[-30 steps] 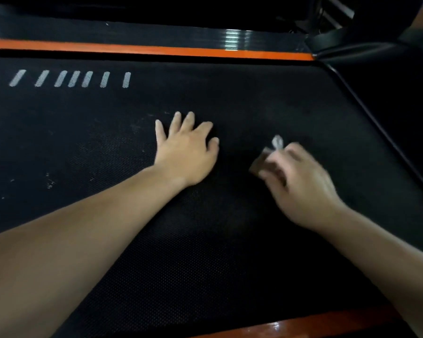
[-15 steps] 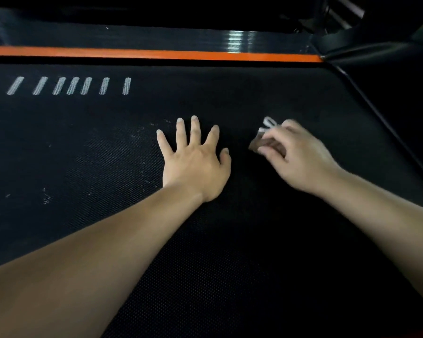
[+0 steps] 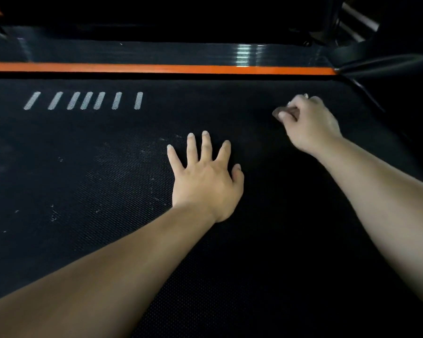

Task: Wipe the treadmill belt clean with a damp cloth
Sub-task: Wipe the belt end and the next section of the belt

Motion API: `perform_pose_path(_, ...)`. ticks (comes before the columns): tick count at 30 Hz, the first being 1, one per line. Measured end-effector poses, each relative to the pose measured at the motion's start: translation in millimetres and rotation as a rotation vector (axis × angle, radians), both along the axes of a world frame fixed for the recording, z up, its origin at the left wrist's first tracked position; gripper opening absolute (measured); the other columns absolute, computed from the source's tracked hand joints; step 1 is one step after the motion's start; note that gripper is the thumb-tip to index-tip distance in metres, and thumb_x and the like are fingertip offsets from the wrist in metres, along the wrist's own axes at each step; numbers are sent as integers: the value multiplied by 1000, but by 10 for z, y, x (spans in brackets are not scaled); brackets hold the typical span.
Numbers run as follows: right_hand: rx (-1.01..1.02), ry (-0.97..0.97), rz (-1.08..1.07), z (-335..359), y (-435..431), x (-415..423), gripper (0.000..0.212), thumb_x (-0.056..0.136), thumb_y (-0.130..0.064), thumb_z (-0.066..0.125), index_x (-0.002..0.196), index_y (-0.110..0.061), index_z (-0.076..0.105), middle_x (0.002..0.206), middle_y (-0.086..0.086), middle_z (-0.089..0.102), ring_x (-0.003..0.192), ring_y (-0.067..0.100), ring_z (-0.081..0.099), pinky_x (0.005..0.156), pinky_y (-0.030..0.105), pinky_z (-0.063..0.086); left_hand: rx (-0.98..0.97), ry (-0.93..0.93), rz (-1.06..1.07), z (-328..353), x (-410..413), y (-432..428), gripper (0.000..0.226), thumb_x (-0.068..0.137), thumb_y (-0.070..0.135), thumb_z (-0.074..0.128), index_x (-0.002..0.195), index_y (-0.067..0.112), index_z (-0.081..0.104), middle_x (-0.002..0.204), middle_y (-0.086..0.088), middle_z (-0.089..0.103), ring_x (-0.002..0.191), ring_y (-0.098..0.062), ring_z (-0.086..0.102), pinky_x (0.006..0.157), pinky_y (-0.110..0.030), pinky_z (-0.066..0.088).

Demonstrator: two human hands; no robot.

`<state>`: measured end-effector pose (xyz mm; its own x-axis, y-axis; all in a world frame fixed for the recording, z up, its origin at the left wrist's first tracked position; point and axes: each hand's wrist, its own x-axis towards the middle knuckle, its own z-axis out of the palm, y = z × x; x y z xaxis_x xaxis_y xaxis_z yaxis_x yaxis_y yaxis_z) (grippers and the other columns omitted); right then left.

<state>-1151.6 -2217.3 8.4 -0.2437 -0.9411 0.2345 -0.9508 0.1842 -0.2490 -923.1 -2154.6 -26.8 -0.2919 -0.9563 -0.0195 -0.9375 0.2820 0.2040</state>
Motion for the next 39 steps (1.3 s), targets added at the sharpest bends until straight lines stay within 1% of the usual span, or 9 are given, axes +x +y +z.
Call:
perform_pose_path(2,-12,31,58,-56,-22,200,29,95,-41,59,117,-22,60,124,10,55,110,35,59,90,44,50,-8,-2,0,-1,1,-4,65,103,56,15,163,31,12,173,-11,-1,158,-36,-12,121,-68,-7)
perform_pose_path(6,22,-82,391,-133,186,438,19,94,-40,64,107,-26,62,111,-7,54,97,11,59,83,33,49,-2,12,-1,6,-2,-7,65,103,55,16,163,31,13,173,-11,-1,158,-35,-13,121,-68,-8)
perform_pose_path(8,-31,-25,327,-119,-66,238,21,93,-40,64,110,-27,63,115,-4,55,101,16,61,87,33,49,3,14,-2,3,-4,-5,65,103,56,17,163,31,12,173,-11,-2,158,-35,-14,121,-68,-8)
perform_pose_path(12,-61,20,-83,-77,-606,-21,27,97,-39,58,118,-21,59,126,12,52,113,36,56,90,44,47,2,19,-3,4,-3,-2,65,103,56,17,163,32,10,173,-10,-4,157,-35,-16,121,-67,-10)
perform_pose_path(18,-62,-26,296,-219,-481,285,23,96,-38,63,115,-26,63,116,-2,51,105,19,54,88,36,46,6,10,2,11,-6,-11,65,103,56,16,163,32,8,173,-10,-5,157,-34,-17,121,-67,-10)
perform_pose_path(24,-94,-20,-149,-89,-1105,-99,26,94,-39,57,114,-24,63,129,13,57,119,39,55,97,45,48,12,1,1,13,-15,-7,65,103,57,16,163,32,8,173,-9,-6,157,-34,-18,121,-67,-10)
perform_pose_path(29,-76,-56,282,-234,-989,239,24,93,-38,63,113,-25,65,121,8,56,109,31,58,91,44,51,14,-7,13,22,-21,-17,65,103,57,17,163,34,8,173,-8,-5,157,-33,-17,121,-66,-10)
perform_pose_path(34,-58,-29,-125,-19,-1195,-324,28,96,-37,58,121,-25,63,131,13,51,118,39,55,92,42,45,26,-2,8,34,-21,-8,65,103,57,16,163,35,6,173,-7,-7,157,-32,-19,121,-66,-11)
perform_pose_path(39,-94,10,185,-199,-989,-142,26,96,-37,63,118,-24,65,126,5,52,111,25,54,89,37,46,14,-20,17,24,-21,-7,65,103,58,15,163,35,6,173,-7,-7,157,-32,-18,122,-65,-10)
